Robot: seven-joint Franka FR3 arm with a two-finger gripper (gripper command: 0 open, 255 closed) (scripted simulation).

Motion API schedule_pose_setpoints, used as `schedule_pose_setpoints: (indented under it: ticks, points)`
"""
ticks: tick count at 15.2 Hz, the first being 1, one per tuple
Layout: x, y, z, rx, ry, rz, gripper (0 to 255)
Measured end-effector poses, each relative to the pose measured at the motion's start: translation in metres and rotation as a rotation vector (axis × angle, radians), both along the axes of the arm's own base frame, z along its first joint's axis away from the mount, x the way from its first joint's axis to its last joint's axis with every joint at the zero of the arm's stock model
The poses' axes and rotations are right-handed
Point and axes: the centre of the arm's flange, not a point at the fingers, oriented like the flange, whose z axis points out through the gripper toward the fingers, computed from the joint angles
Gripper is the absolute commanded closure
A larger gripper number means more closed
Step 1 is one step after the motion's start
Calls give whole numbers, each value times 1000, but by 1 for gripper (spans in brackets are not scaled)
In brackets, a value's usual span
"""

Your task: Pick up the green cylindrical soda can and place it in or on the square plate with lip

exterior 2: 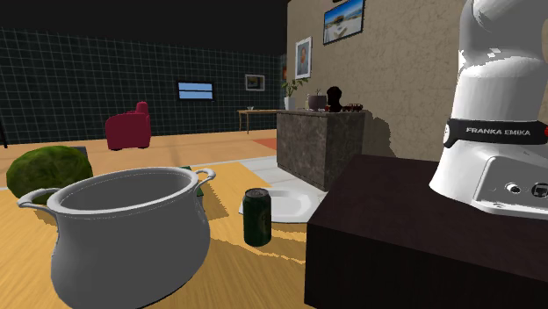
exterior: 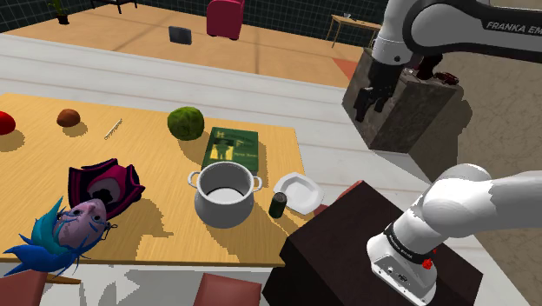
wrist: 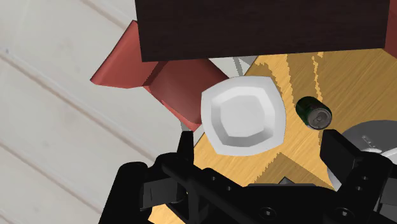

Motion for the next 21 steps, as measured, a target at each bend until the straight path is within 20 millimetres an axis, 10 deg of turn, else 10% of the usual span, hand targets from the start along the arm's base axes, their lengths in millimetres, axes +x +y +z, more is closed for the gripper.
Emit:
schedule_pose_setpoints:
  ticks: [4, 21]
  points:
    - [8, 4, -23, 11, -1, 4, 0]
    - [58, 58, -227, 104, -19, 28, 0]
